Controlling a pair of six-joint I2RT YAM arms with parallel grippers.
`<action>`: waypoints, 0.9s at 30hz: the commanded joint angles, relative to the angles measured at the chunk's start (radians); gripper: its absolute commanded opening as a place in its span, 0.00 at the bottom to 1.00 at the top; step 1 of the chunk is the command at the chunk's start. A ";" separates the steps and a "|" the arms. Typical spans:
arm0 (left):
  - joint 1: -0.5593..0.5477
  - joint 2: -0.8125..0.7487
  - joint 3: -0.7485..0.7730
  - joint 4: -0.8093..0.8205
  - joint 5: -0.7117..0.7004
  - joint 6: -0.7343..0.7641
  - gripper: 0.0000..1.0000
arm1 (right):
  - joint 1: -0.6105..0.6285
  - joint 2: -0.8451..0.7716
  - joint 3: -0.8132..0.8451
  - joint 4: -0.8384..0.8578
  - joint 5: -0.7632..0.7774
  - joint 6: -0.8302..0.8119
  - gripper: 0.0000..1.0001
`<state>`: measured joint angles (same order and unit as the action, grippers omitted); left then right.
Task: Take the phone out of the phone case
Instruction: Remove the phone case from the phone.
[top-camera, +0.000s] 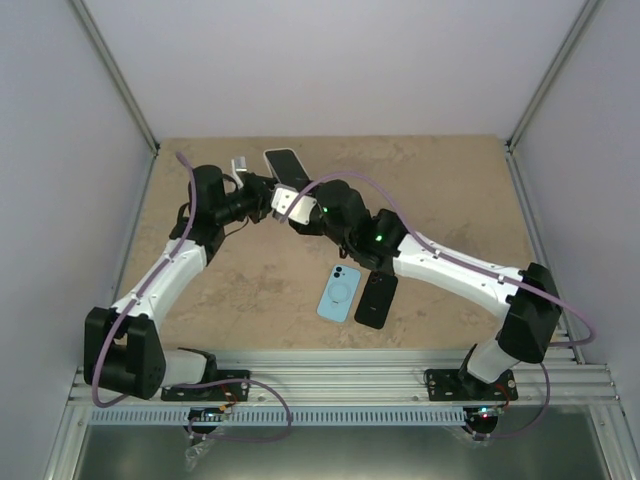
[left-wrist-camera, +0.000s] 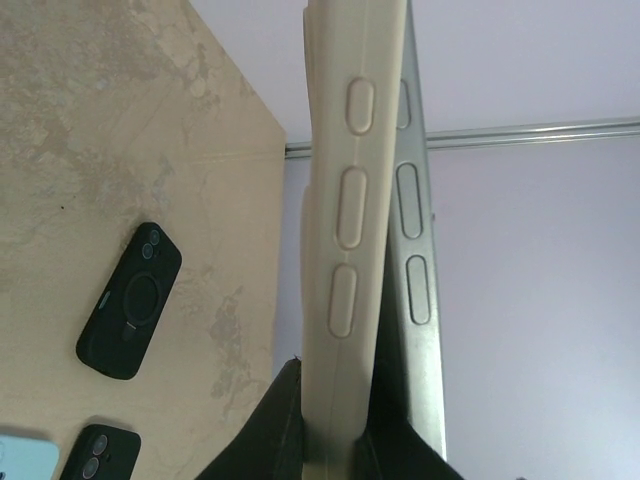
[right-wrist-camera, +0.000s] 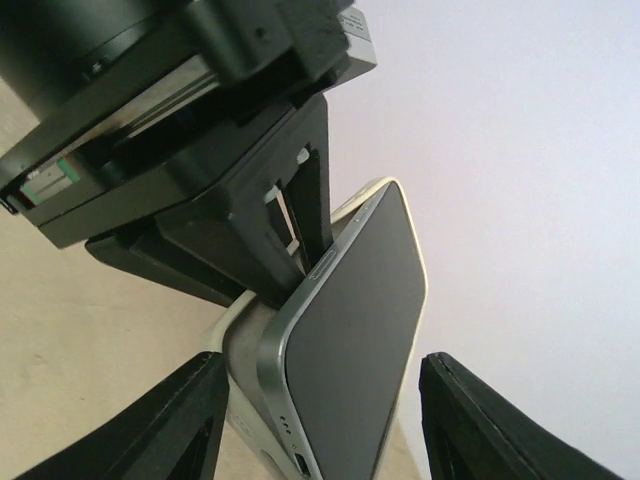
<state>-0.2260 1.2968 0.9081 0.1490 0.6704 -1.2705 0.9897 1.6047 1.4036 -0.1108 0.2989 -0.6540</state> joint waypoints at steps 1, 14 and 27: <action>-0.001 -0.013 0.007 0.097 0.048 -0.021 0.00 | 0.009 0.021 -0.068 0.132 0.126 -0.117 0.51; -0.001 -0.025 -0.006 0.106 0.056 -0.022 0.00 | 0.012 0.074 -0.092 0.258 0.202 -0.231 0.32; -0.003 -0.032 -0.029 0.114 0.069 -0.023 0.00 | 0.006 0.091 -0.003 0.213 0.100 -0.141 0.31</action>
<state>-0.1997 1.3048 0.8768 0.1905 0.5922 -1.2884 1.0191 1.6794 1.3361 0.0944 0.4263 -0.8589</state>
